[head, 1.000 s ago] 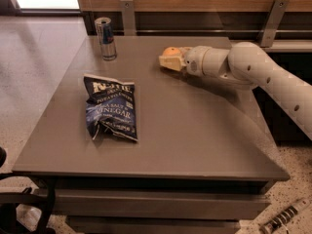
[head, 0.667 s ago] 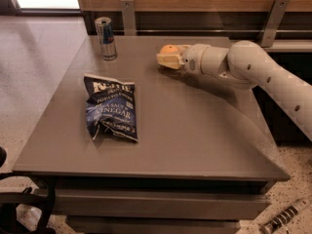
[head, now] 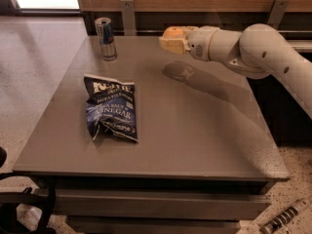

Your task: Pick orange

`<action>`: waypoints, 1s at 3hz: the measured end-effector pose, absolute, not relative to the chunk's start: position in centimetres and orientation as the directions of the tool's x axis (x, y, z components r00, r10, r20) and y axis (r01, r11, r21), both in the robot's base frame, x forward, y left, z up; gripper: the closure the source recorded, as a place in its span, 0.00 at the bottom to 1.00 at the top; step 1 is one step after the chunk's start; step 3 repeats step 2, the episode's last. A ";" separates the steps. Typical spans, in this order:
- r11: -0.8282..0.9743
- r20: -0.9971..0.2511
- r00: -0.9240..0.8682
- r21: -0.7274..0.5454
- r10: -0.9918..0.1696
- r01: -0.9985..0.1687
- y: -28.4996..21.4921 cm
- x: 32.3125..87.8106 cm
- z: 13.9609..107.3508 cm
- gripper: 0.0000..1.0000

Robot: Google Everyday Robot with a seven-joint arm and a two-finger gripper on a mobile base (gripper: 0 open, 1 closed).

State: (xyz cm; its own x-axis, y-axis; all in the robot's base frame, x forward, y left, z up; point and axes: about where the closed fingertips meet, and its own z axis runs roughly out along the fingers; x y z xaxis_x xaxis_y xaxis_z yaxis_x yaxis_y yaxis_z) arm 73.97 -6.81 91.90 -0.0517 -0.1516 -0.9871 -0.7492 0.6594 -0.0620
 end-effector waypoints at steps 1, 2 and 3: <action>0.669 -0.982 0.024 -0.144 -0.185 -0.729 -7.9 72.4 96.5 1.00; 0.670 -0.974 0.076 -0.203 -0.214 -0.714 -8.5 71.6 99.5 1.00; 0.670 -0.974 0.076 -0.203 -0.214 -0.714 -8.5 71.6 99.5 1.00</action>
Offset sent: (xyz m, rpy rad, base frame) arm -0.0347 -0.0302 0.1112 -0.0986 -0.1998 -0.0452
